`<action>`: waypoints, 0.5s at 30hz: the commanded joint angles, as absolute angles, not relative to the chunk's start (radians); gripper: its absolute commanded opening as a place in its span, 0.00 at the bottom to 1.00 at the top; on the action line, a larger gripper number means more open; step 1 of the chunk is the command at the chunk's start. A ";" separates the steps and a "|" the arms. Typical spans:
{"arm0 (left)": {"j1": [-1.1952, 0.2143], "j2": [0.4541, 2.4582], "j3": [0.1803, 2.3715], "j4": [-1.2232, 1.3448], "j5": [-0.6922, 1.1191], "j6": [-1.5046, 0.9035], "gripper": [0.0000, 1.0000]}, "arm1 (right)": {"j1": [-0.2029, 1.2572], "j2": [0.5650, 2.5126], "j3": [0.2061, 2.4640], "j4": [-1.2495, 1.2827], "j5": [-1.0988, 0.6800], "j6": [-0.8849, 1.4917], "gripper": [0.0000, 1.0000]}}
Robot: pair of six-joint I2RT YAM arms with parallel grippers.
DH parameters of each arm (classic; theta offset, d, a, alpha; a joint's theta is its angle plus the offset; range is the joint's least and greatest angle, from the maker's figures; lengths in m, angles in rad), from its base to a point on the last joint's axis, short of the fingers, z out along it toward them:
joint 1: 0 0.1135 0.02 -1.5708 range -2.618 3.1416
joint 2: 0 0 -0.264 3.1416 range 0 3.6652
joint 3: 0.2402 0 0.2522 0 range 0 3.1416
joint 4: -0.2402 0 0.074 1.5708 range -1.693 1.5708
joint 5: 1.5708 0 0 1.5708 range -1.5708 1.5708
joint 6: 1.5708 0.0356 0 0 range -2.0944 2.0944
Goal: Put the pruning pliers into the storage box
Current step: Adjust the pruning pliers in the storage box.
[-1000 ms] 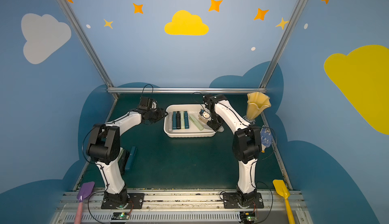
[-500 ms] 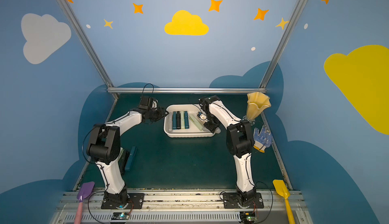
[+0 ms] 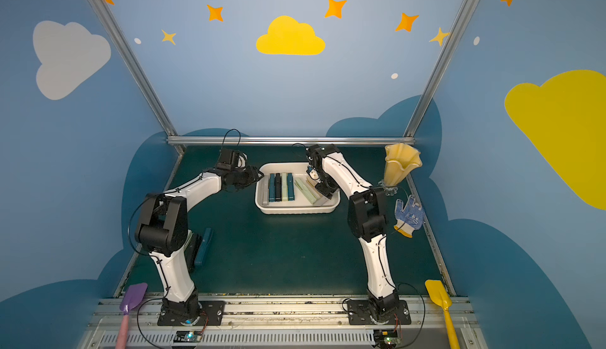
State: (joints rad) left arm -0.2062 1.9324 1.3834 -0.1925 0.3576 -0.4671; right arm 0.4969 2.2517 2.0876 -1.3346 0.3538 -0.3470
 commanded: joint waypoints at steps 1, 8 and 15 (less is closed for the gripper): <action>-0.210 1.924 1.407 -0.223 0.352 -0.444 0.59 | 0.513 2.313 2.131 -1.306 0.392 -0.332 0.52; -0.214 1.913 1.409 -0.227 0.354 -0.442 0.59 | 0.516 2.345 2.272 -1.373 0.421 -0.354 0.41; -0.219 1.907 1.407 -0.227 0.354 -0.440 0.58 | 0.515 2.262 2.132 -1.313 0.365 -0.276 0.40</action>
State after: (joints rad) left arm -0.2138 1.9320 1.3838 -0.2138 0.3546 -0.4564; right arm 0.5125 2.3058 2.1635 -1.3449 0.3927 -0.3424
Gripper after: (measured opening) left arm 0.585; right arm 0.405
